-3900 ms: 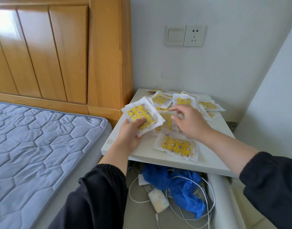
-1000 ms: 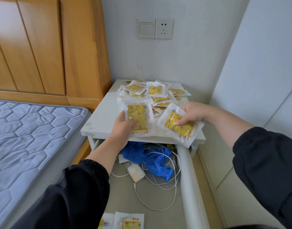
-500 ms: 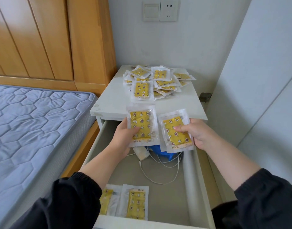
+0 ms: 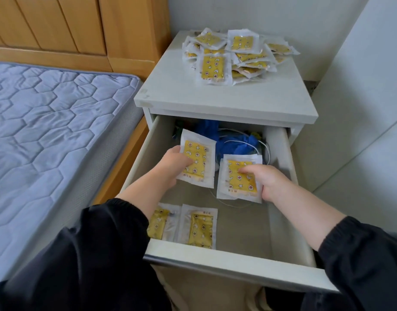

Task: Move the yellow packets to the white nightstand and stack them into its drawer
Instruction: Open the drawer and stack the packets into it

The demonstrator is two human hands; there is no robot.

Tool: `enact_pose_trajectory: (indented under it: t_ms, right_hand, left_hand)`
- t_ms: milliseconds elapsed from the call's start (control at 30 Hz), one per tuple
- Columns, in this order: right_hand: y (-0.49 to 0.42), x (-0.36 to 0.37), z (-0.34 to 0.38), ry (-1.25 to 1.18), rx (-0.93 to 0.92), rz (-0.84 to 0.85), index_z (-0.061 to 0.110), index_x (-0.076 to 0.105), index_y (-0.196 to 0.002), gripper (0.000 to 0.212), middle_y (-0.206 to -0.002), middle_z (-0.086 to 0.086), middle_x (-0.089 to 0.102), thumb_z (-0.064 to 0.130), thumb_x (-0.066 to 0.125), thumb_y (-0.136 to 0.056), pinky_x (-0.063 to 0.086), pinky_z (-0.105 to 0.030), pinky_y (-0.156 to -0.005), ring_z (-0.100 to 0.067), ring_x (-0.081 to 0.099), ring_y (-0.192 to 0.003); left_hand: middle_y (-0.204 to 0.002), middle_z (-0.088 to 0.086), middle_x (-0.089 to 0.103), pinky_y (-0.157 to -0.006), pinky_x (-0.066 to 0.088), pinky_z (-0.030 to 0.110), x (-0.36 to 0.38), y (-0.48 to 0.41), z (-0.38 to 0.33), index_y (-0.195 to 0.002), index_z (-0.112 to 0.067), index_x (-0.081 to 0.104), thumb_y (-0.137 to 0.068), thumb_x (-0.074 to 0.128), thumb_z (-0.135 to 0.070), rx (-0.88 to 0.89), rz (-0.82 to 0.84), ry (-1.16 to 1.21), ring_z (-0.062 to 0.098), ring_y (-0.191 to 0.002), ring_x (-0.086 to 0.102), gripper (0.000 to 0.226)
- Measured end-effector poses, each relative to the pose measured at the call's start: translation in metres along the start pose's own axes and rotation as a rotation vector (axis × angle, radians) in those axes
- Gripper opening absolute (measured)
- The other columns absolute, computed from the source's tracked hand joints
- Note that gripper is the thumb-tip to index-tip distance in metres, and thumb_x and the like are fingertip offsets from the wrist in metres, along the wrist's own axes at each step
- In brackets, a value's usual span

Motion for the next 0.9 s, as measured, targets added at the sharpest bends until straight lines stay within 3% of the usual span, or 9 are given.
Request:
enact_pose_trajectory:
  t_ms: [100,233,367,533,700,833,900]
  right_hand:
    - [0.001,0.007,-0.006,0.005,0.063,0.005,0.013,0.061,-0.104,0.017,-0.096,-0.013,0.071,0.009,0.061,-0.087,0.052,-0.052,-0.089,-0.032,0.069,-0.089]
    - [0.004,0.031,-0.023,0.131,0.152,0.026,0.012,0.055,-0.112,0.028,-0.105,-0.016,0.067,0.007,0.063,-0.086,0.052,-0.052,-0.09,-0.033,0.067,-0.093]
    - [0.005,0.068,-0.055,0.211,0.258,0.089,0.005,0.056,-0.109,0.024,-0.106,-0.02,0.068,0.002,0.06,-0.086,0.051,-0.053,-0.091,-0.036,0.067,-0.094]
    - [0.004,0.116,-0.08,0.224,0.237,0.195,0.002,0.059,-0.107,0.02,-0.096,-0.017,0.071,0.005,0.064,-0.087,0.058,-0.047,-0.075,-0.031,0.071,-0.081]
    - [0.004,0.128,-0.088,0.266,0.244,0.335,0.005,0.059,-0.116,0.025,-0.109,-0.015,0.068,-0.001,0.052,-0.092,0.058,-0.034,-0.069,-0.025,0.068,-0.088]
    - [0.01,0.126,-0.087,0.466,0.208,0.379,-0.002,0.057,-0.116,0.024,-0.083,-0.013,0.065,-0.003,0.045,-0.095,0.057,-0.029,-0.052,-0.021,0.064,-0.064]
    - [0.009,0.129,-0.082,0.608,0.117,0.351,-0.003,0.06,-0.111,0.022,-0.073,-0.011,0.061,0.0,0.046,-0.093,0.054,-0.027,-0.047,-0.02,0.06,-0.056]
  left_hand:
    - [-0.121,0.006,0.062,-0.088,0.054,0.04,-0.012,-0.004,-0.002,-0.131,-0.019,0.049,-0.095,0.054,-0.006,0.006,-0.042,-0.118,0.026,-0.106,0.063,0.039]
    - [-0.116,0.004,0.056,-0.073,0.052,0.032,-0.027,-0.008,0.001,-0.141,-0.019,0.039,-0.095,0.05,-0.005,0.033,-0.078,-0.329,0.021,-0.101,0.06,0.049]
    - [-0.109,0.003,0.053,-0.079,0.055,0.034,-0.034,-0.01,0.0,-0.143,-0.014,0.034,-0.092,0.045,-0.001,0.142,-0.139,-0.621,0.021,-0.096,0.059,0.053]
    - [-0.112,0.004,0.054,-0.077,0.055,0.033,-0.04,-0.014,-0.002,-0.137,-0.013,0.038,-0.092,0.048,-0.003,0.204,-0.165,-0.674,0.02,-0.096,0.057,0.047]
    - [-0.107,0.0,0.05,-0.074,0.056,0.031,-0.041,-0.02,0.001,-0.144,-0.016,0.03,-0.093,0.048,-0.002,0.196,-0.131,-0.67,0.016,-0.091,0.058,0.057]
    - [-0.121,0.001,0.051,-0.063,0.051,0.02,-0.041,-0.023,0.002,-0.15,-0.019,0.023,-0.095,0.048,-0.003,0.186,-0.12,-0.618,0.011,-0.084,0.054,0.063]
    - [-0.117,-0.002,0.05,-0.06,0.049,0.018,-0.041,-0.025,0.002,-0.149,-0.019,0.025,-0.095,0.049,-0.004,0.183,-0.123,-0.585,0.009,-0.076,0.053,0.061]
Point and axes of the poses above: each hand's wrist, its own y-axis away from the middle knuckle, its own x-axis out of the palm, z = x × y, the point moved 3 cm from there along -y, towards the middle knuckle
